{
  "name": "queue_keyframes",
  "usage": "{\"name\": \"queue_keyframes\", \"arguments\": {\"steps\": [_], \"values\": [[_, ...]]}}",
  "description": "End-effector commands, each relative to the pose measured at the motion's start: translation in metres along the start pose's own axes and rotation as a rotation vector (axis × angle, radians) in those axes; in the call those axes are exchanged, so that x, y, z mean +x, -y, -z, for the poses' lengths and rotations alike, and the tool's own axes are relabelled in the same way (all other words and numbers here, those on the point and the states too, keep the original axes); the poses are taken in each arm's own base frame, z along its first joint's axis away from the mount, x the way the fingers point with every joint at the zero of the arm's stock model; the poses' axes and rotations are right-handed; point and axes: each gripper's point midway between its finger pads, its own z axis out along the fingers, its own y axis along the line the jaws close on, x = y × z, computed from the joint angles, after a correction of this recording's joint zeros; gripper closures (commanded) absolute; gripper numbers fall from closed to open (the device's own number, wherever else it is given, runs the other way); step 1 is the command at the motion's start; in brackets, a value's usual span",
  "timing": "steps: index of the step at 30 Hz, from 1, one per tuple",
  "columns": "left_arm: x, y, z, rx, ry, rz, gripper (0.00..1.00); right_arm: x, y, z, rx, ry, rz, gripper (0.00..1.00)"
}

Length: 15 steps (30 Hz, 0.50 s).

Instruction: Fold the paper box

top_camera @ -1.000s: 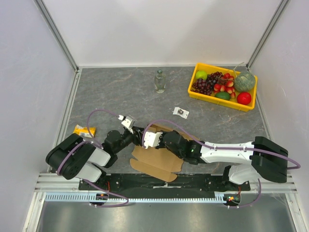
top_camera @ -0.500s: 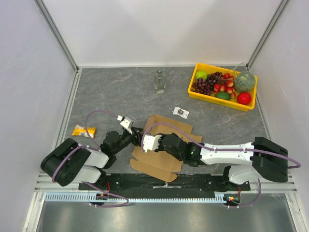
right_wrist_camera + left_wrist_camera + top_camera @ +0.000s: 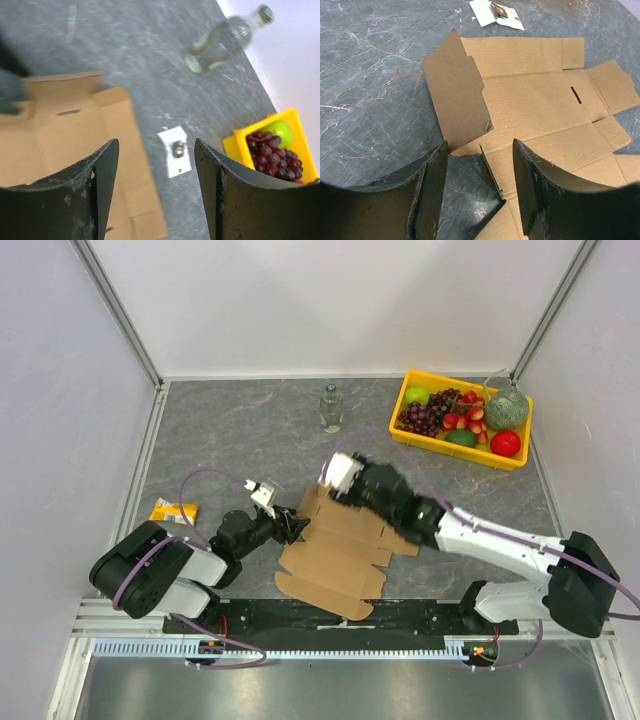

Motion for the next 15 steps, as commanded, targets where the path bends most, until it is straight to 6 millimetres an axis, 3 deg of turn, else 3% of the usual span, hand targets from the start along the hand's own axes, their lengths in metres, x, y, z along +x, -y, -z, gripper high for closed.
{"name": "queue_keyframes", "arguments": {"steps": [1, 2, 5, 6, 11, 15], "values": [[-0.012, -0.001, -0.006, -0.009, 0.031, -0.037, 0.4, 0.006, 0.037, -0.018, -0.15, -0.04, -0.206, 0.29], [-0.013, -0.002, -0.007, -0.011, 0.028, -0.035, 0.4, 0.005, 0.043, -0.024, -0.191, -0.038, -0.234, 0.27], [-0.013, -0.003, -0.008, -0.021, 0.023, -0.027, 0.4, 0.028, 0.056, -0.044, -0.319, -0.078, -0.33, 0.18], [-0.013, -0.003, -0.008, -0.023, 0.019, -0.025, 0.4, 0.043, 0.055, -0.053, -0.358, -0.107, -0.363, 0.15], [-0.013, -0.003, -0.006, -0.031, 0.009, -0.027, 0.4, 0.077, 0.046, -0.067, -0.493, -0.136, -0.456, 0.11], [-0.013, -0.003, -0.005, -0.031, 0.007, -0.025, 0.4, 0.095, 0.032, -0.075, -0.552, -0.159, -0.485, 0.11]]}}
